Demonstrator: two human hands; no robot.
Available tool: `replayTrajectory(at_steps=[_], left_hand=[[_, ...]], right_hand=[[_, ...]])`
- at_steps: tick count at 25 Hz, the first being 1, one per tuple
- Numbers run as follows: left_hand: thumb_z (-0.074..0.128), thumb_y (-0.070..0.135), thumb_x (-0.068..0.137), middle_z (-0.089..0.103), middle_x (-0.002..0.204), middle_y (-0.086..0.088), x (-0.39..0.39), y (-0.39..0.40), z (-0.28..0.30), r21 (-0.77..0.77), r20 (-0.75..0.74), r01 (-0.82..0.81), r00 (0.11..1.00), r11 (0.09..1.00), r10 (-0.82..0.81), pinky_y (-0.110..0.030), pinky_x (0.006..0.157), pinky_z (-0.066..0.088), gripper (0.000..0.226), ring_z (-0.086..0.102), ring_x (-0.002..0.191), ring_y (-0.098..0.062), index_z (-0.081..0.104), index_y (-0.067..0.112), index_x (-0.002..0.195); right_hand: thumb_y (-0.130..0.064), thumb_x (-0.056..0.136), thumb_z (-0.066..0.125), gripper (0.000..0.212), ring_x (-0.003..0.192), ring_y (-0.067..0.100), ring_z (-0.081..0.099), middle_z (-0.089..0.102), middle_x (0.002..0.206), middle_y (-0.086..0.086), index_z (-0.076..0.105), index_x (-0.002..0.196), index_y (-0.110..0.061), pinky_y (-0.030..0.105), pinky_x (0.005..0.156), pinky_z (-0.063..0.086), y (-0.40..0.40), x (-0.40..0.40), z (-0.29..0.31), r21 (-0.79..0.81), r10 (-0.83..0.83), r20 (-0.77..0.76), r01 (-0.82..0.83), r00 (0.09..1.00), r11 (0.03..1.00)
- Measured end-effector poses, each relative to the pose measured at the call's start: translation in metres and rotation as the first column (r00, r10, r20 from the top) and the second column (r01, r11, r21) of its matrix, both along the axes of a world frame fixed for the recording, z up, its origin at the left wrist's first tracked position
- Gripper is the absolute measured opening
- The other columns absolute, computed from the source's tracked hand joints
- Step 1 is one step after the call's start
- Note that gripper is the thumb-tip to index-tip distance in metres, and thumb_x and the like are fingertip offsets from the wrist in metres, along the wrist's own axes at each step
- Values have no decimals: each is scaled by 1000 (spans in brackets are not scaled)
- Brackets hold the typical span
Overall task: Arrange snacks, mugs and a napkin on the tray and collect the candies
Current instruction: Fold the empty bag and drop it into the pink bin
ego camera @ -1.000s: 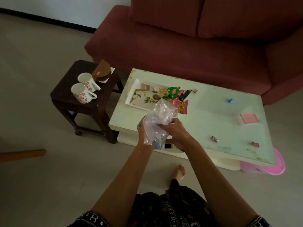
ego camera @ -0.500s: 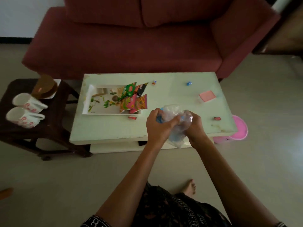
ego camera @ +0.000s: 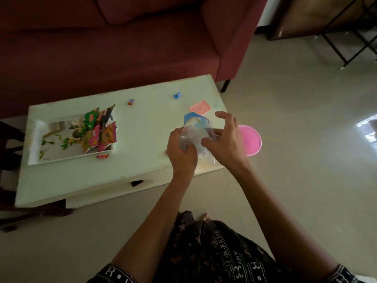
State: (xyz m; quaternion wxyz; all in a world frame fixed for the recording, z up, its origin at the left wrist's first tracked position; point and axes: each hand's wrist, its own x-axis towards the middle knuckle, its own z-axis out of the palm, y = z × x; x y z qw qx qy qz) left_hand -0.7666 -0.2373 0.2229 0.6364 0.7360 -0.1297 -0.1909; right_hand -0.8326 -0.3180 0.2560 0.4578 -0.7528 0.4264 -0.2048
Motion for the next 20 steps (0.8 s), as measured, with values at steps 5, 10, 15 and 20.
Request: replayTrajectory(at_steps=[5,10,15,20], left_hand=[[45,-10,58,55,84,-9,-12,-44,-22,47,293,8,956,999,-22,-23,61,43,34,53,71,-22,59,-2,88],[49,-1,72,59,106,-18,-19,-93,-46,227,421,236,851,945,-314,-34,72,50,7,59,88,-30,56,-4,70],[53,-13,72,47,133,-26,-11,-159,-68,435,534,453,566,778,-628,-40,105,38,45,41,126,-39,57,0,116],[50,-10,78,18,153,-11,-9,-214,-103,495,412,645,417,583,-811,-35,118,20,62,8,144,-29,33,5,136]], right_hand=[[-22,93,52,38,91,26,63,59,113,8,47,129,-33,40,69,60,-35,-34,-19,497,74,-19,-55,997,866],[-31,93,52,21,74,23,70,70,90,5,66,104,-21,37,71,60,-76,-43,-32,777,-293,212,21,932,629],[-48,66,73,72,100,23,68,68,113,10,56,127,-15,45,89,55,-146,-36,-51,744,-341,157,116,927,658],[-40,70,74,57,102,28,67,66,114,15,62,122,-21,48,89,54,-209,-24,-106,687,-456,-6,335,890,645]])
